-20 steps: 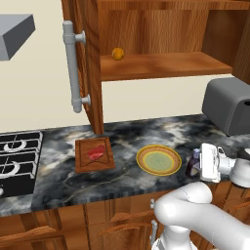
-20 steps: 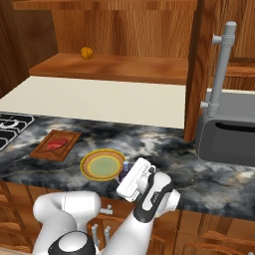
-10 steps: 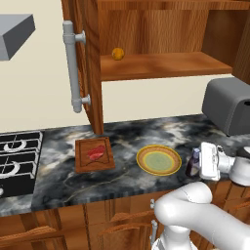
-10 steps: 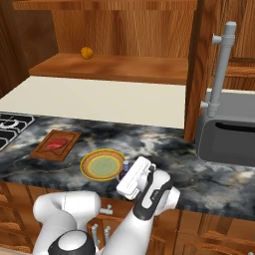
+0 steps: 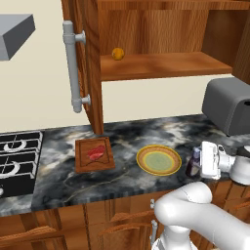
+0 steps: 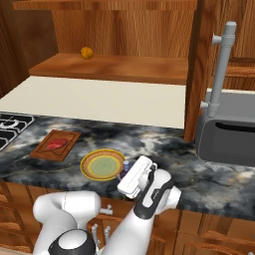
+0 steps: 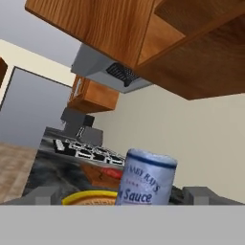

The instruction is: Pick the steak from the plate and place it on the cutting board. Then pick the condiment bottle from the cabinet and place it next to the cutting board.

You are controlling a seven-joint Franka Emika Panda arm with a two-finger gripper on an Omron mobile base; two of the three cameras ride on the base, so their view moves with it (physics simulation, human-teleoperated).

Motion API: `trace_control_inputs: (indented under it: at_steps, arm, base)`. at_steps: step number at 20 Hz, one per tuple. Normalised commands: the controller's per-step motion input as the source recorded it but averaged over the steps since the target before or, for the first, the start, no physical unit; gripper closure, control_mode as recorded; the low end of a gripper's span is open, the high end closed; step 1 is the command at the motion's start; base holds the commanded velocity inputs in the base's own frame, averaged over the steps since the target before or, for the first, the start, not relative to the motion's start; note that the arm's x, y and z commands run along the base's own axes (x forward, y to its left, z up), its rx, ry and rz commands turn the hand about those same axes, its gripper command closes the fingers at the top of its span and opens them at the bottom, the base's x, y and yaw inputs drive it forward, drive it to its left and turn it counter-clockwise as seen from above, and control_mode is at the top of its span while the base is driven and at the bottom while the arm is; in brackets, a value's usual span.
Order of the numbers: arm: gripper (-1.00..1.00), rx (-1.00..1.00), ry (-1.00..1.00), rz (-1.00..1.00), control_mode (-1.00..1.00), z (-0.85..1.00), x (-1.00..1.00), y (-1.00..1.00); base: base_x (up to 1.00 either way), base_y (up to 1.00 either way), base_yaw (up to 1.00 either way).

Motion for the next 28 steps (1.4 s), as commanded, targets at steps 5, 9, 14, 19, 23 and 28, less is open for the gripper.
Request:
trace_control_inputs:
  at_steps: [5,9,14,19,23,28]
  arm:
    - [-1.00,0.00,0.00,-0.04,-1.00,0.00,0.00,-0.29]
    - [-1.00,0.00,0.00,-0.05,-1.00,0.01,0.00,-0.30]
    - [-1.00,0.00,0.00,-0.04,-1.00,0.18,-0.05,-0.11]
    - [-1.00,-0.04,0.00,-0.02,-1.00,0.38,-0.36,-0.02]
    - [-1.00,-0.07,-0.04,-0.03,-1.00,0.27,-0.47,-0.05]
    - [-1.00,-0.08,-0.10,-0.05,-1.00,0.12,-0.48,-0.02]
  base:
    - [0.00,0.00,0.00]
    - [0.00,0.00,0.00]
    - [0.00,0.00,0.00]
    - [0.00,0.00,0.00]
    - [0.00,0.00,0.00]
    - [0.00,0.00,0.00]
